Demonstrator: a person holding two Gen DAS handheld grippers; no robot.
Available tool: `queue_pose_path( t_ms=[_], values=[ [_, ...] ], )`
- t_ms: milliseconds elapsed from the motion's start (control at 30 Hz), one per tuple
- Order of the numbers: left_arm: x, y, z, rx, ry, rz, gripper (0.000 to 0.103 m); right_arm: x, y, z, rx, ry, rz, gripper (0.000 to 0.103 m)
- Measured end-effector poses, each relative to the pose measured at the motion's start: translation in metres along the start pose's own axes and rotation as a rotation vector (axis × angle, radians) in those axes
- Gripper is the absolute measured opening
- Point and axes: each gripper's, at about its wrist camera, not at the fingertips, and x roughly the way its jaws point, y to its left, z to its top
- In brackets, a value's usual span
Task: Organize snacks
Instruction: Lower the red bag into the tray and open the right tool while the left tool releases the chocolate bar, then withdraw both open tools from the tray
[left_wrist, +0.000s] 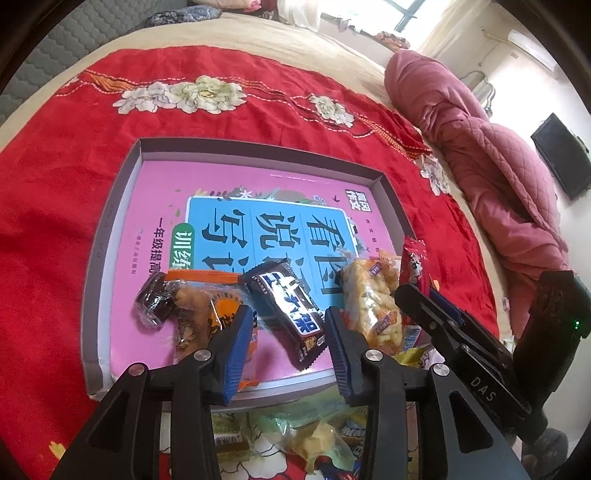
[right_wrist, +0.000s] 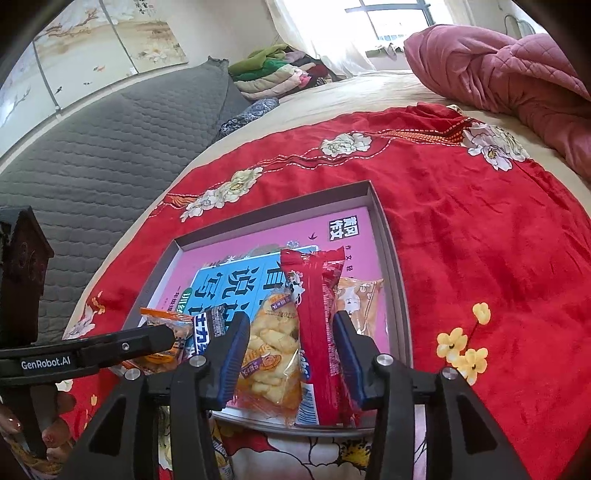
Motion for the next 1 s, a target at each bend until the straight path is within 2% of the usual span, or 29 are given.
queue_pose_path(
  t_ms=[100, 300, 867, 1000],
  values=[
    [-0.003, 0.000, 0.001, 0.001, -0.005, 0.005, 0.042, -0.002, 0.000, 0.001, 0.002, -0.007, 0.001, 0.054],
    [-0.012, -0.002, 0.003, 0.010, -0.024, 0.009, 0.047, -0.006, 0.001, 0.004, -0.001, -0.019, 0.004, 0.057],
    [-0.037, -0.005, 0.002, 0.022, -0.068, 0.019, 0.054, -0.017, 0.000, 0.010, 0.003, -0.069, -0.003, 0.066],
    [-0.043, -0.004, 0.002, 0.021, -0.079, 0.021, 0.054, -0.021, 0.001, 0.012, -0.001, -0.085, -0.007, 0.073]
  ],
)
